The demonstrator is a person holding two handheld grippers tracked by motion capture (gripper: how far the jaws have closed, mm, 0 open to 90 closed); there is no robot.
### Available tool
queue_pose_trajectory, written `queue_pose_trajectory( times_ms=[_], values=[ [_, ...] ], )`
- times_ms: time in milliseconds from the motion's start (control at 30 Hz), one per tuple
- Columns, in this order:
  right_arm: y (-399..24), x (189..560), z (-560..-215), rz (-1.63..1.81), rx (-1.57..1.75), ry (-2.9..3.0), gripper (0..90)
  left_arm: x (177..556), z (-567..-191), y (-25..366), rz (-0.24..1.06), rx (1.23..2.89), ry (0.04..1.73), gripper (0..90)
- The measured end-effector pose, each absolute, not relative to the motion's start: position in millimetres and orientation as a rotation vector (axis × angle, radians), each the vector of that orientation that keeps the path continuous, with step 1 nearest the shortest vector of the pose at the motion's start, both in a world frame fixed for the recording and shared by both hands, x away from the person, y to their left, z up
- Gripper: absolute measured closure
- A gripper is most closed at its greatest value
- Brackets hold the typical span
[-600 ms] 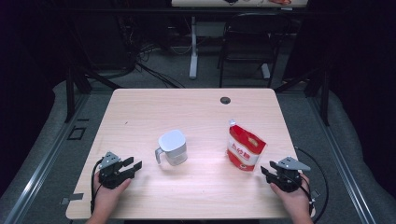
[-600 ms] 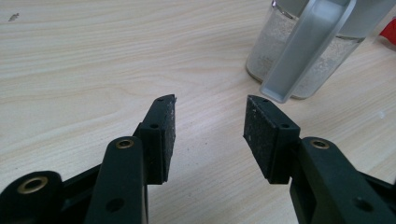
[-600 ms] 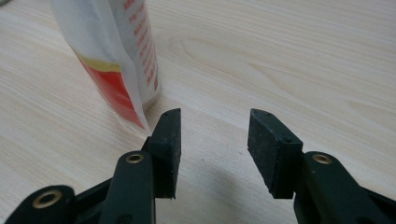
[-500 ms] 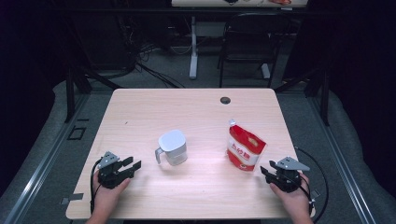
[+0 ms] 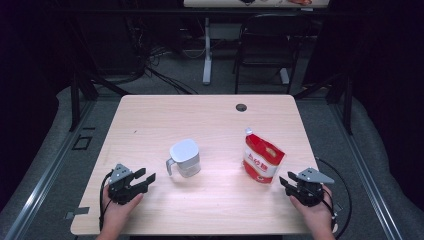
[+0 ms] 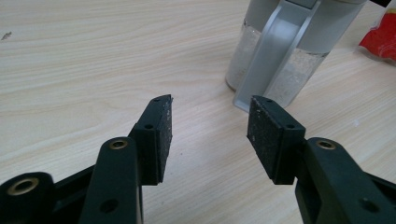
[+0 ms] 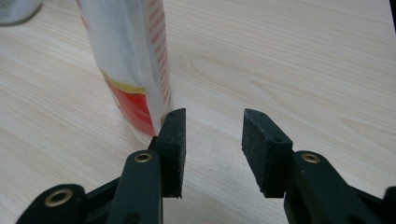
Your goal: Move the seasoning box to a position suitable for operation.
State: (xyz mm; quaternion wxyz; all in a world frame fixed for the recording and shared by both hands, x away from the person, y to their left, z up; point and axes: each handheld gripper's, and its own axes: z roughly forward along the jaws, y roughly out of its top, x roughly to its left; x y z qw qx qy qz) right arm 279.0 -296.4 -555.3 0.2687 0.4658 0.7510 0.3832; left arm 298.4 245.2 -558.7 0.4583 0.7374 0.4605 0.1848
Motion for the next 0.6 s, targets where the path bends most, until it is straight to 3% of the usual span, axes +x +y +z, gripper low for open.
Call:
queue_pose_trajectory(
  times_ms=[600],
  values=[
    [-301,274,-552,1.060,1.266,2.022,56.0,317,-553,190,0.491,1.874,1.118,46.6]
  ],
)
